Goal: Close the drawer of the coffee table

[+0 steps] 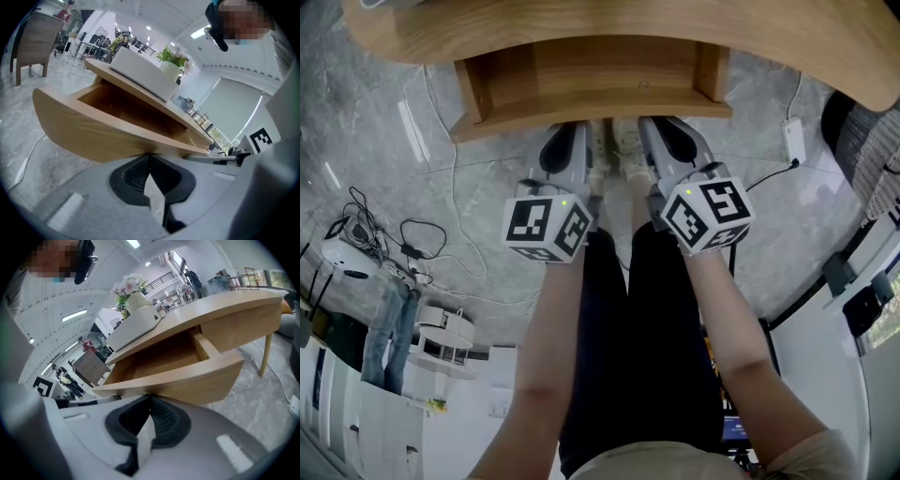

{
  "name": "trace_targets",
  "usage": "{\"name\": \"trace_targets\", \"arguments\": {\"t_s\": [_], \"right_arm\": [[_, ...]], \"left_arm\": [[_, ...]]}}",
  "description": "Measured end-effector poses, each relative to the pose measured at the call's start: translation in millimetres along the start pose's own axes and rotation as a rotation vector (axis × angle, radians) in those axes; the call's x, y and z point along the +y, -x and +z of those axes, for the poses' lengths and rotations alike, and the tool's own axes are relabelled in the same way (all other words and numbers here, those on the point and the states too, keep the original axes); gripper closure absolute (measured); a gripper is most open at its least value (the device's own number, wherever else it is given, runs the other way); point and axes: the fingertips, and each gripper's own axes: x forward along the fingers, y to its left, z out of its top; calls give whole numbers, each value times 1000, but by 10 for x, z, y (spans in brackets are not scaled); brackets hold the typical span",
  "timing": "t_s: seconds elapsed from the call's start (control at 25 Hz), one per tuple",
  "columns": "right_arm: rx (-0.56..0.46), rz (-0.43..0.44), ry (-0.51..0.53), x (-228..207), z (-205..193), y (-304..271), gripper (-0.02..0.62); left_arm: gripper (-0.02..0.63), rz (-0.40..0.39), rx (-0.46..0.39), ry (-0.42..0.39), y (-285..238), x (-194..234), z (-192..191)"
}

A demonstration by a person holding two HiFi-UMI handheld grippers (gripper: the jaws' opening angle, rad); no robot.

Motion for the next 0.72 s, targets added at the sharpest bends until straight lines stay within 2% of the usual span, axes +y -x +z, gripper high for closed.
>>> {"name": "trace_targets", "arguments": {"t_s": [0.24, 0.4, 0.72], "right_arm": [[10, -23, -31, -7, 10, 0, 594], [3, -36, -125, 1, 15, 5, 594], [18, -15, -96, -16, 22, 5, 594]], "left_arm": [[604, -7, 5, -33, -5, -7, 8], [604, -6, -14, -51, 9, -8, 17], [604, -25, -11, -95, -7, -23, 19]]}}
